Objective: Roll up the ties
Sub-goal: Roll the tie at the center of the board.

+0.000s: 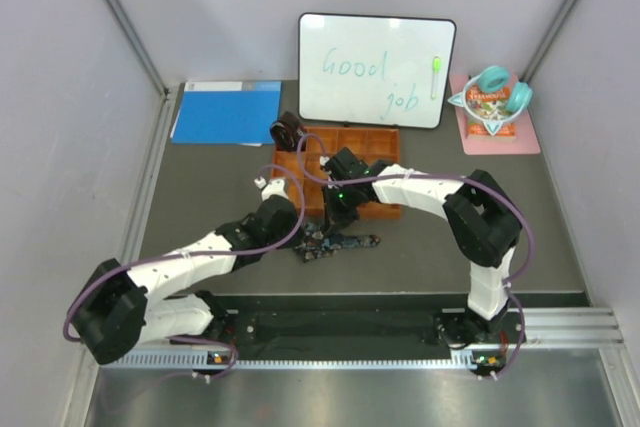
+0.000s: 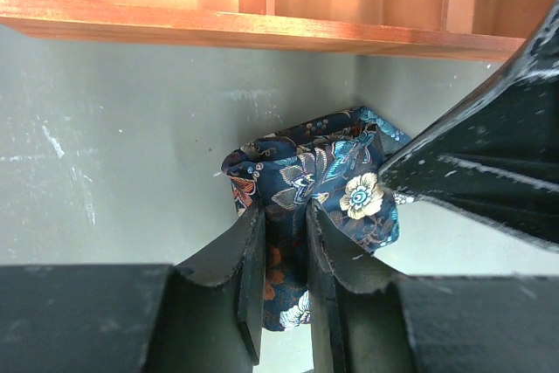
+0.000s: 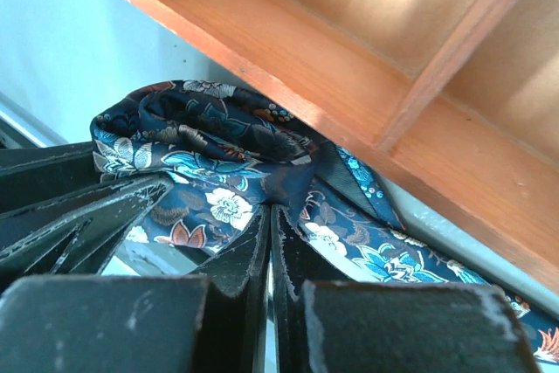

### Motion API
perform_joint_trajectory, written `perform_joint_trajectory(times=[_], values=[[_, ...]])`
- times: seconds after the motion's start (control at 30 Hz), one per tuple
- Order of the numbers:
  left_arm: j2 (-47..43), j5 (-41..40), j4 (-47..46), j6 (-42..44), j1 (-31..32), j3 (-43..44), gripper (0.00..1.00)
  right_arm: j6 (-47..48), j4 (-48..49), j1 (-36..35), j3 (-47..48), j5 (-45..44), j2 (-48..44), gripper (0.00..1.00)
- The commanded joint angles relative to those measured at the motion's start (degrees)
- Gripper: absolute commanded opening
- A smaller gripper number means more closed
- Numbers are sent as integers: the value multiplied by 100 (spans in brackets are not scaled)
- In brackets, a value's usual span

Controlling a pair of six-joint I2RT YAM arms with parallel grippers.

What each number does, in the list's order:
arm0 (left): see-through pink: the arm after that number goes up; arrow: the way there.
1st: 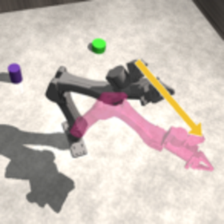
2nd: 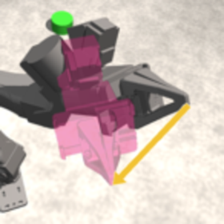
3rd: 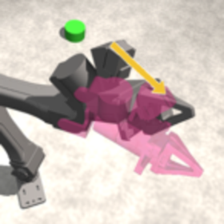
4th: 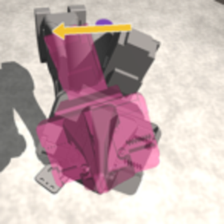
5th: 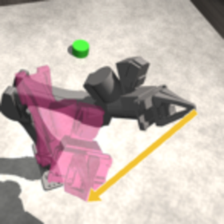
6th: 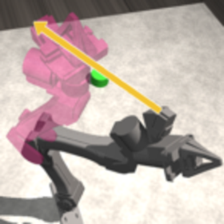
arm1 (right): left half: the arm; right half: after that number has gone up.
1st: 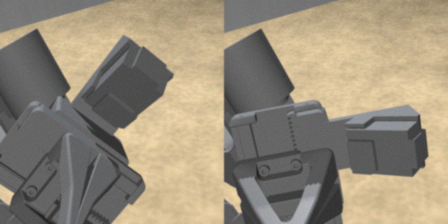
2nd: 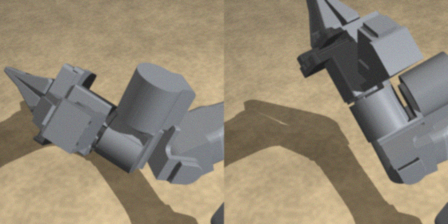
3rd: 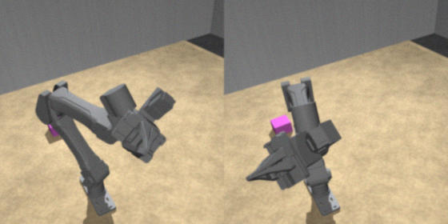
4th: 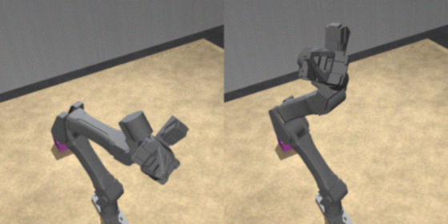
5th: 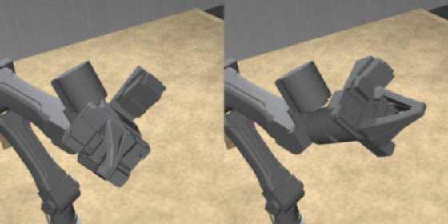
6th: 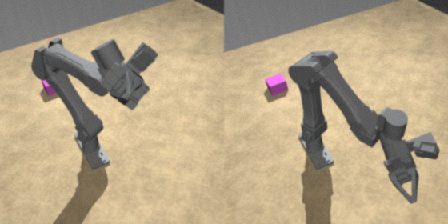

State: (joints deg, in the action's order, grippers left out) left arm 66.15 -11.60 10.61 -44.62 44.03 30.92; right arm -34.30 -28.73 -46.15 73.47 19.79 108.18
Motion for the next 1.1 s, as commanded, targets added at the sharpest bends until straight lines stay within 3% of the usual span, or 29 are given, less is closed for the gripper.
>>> perform_joint_trajectory(times=[0.0,0.53,1.07], values=[[-6,-88,55,103,53,353,20,-111,254,-210,18,95,106,0],[240,-80,424,111,229,1004,20,-384,685,-368,-290,403,142,0],[1233,-45,310,94,633,1531,20,-393,755,-359,-667,324,-113,0]])
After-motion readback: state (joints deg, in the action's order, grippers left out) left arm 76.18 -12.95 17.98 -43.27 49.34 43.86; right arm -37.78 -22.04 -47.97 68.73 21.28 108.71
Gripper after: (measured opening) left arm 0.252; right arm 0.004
